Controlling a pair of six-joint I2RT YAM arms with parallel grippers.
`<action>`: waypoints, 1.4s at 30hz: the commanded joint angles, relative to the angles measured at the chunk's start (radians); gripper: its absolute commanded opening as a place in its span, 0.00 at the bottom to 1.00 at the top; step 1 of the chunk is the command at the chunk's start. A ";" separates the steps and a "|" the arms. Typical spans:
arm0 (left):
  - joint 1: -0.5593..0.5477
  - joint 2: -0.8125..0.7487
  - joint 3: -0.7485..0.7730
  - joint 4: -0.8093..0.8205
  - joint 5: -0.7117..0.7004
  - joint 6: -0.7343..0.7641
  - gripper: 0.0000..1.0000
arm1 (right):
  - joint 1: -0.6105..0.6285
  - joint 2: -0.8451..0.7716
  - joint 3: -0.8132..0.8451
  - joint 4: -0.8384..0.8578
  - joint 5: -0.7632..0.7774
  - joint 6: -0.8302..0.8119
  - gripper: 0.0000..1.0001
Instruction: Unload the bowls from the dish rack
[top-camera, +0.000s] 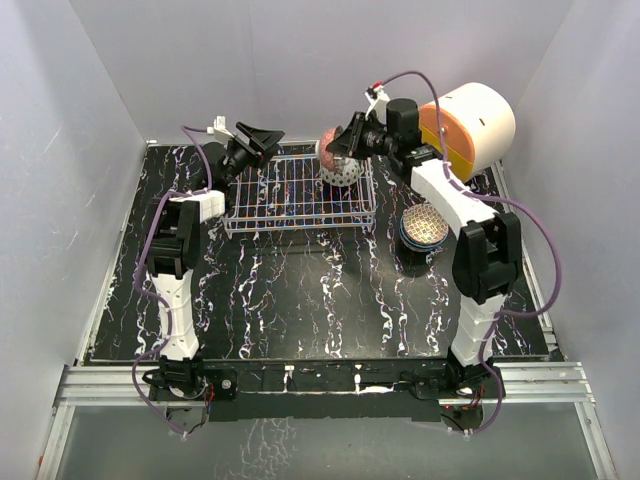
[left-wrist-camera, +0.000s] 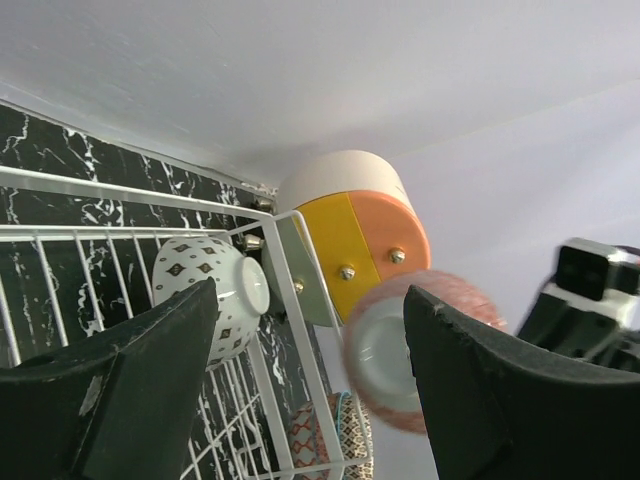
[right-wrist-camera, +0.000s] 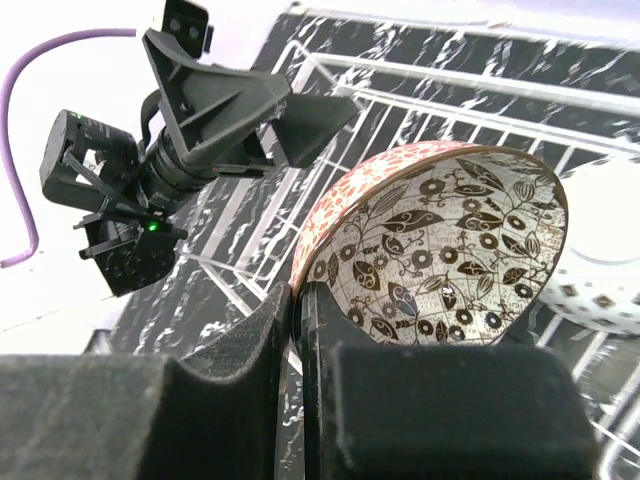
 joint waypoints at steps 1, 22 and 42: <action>-0.001 -0.072 0.000 -0.035 -0.012 0.076 0.73 | 0.006 -0.133 0.136 -0.204 0.205 -0.197 0.07; -0.016 -0.039 0.064 -0.228 -0.010 0.192 0.72 | 0.080 -0.045 0.399 -0.896 1.055 -0.298 0.07; -0.027 -0.054 0.039 -0.226 -0.017 0.196 0.71 | 0.131 -0.185 0.059 -1.028 1.195 -0.254 0.07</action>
